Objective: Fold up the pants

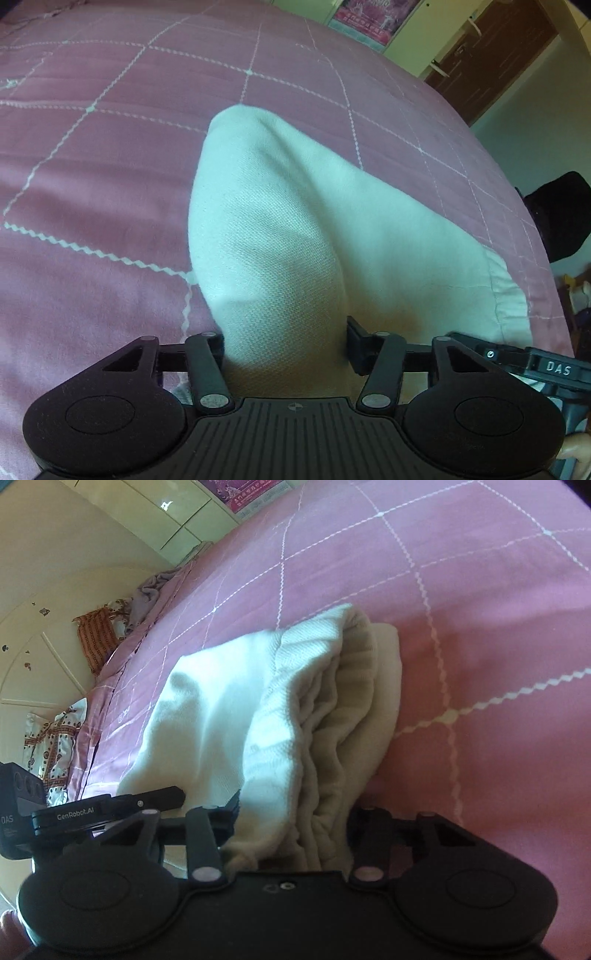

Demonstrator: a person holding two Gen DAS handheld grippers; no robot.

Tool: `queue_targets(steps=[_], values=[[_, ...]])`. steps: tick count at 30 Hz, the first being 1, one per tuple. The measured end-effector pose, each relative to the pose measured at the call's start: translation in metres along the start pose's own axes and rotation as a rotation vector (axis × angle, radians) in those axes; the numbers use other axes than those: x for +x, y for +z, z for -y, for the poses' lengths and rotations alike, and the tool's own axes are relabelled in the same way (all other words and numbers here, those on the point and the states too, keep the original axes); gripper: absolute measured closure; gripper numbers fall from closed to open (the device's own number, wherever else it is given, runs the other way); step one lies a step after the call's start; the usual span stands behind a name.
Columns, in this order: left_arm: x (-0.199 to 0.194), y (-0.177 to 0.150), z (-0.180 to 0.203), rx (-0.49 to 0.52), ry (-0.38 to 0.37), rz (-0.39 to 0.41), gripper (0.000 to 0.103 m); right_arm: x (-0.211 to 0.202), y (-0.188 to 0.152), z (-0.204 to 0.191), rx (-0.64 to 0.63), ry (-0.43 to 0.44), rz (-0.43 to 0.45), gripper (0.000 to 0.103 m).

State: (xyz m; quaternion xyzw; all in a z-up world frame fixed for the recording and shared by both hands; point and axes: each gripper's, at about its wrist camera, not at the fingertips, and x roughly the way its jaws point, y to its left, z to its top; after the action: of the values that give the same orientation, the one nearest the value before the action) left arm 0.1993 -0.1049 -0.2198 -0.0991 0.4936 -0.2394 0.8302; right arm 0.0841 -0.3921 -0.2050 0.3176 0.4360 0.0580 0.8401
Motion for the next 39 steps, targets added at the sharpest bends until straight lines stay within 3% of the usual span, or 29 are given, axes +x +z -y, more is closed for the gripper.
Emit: queue_targets(steps=[6,12,18,22,24,26,27,28,29,31,33,35,36,37,39], values=[[-0.044,0.024,0.016,-0.012,-0.057,0.141,0.056,-0.031,0.016,-0.025,0.034,0.164,0.111,0.061],[-0.058,0.092,0.03,-0.013,-0.068,0.258,0.056,-0.054,0.073,-0.045,-0.005,0.243,0.212,0.061],[-0.021,0.138,0.045,0.052,0.046,0.264,0.056,-0.033,0.132,-0.044,-0.022,0.231,0.241,0.061],[0.018,0.141,0.055,0.12,0.147,0.214,0.052,0.004,0.148,-0.029,0.0,0.154,0.221,0.061],[0.045,0.129,0.064,0.189,0.258,0.164,0.037,0.023,0.148,-0.016,0.015,0.106,0.188,0.061],[0.07,0.115,0.066,0.244,0.369,0.065,0.009,0.037,0.142,0.002,0.032,-0.009,0.154,0.056],[0.073,0.106,0.067,0.274,0.41,0.078,0.001,0.044,0.138,0.008,0.044,-0.087,0.133,0.047],[0.067,0.099,0.066,0.279,0.428,0.113,0.0,0.047,0.134,0.014,0.059,-0.183,0.115,0.04],[0.062,0.095,0.063,0.264,0.413,0.112,0.0,0.045,0.129,0.017,0.055,-0.24,0.122,0.039],[0.049,0.093,0.057,0.224,0.398,0.115,0.0,0.031,0.118,0.014,-0.014,-0.299,0.163,0.031],[0.031,0.089,0.056,0.196,0.442,0.189,0.0,0.013,0.11,-0.002,-0.099,-0.364,0.22,0.031],[0.018,0.09,0.062,0.212,0.438,0.244,0.0,-0.002,0.101,-0.023,-0.173,-0.386,0.285,0.036],[0.017,0.092,0.068,0.238,0.433,0.244,0.0,-0.005,0.097,-0.035,-0.224,-0.378,0.307,0.043],[0.018,0.092,0.073,0.266,0.43,0.229,0.0,-0.006,0.093,-0.048,-0.275,-0.372,0.319,0.06],[0.03,0.092,0.082,0.307,0.43,0.164,0.0,-0.002,0.086,-0.072,-0.366,-0.378,0.329,0.067]])
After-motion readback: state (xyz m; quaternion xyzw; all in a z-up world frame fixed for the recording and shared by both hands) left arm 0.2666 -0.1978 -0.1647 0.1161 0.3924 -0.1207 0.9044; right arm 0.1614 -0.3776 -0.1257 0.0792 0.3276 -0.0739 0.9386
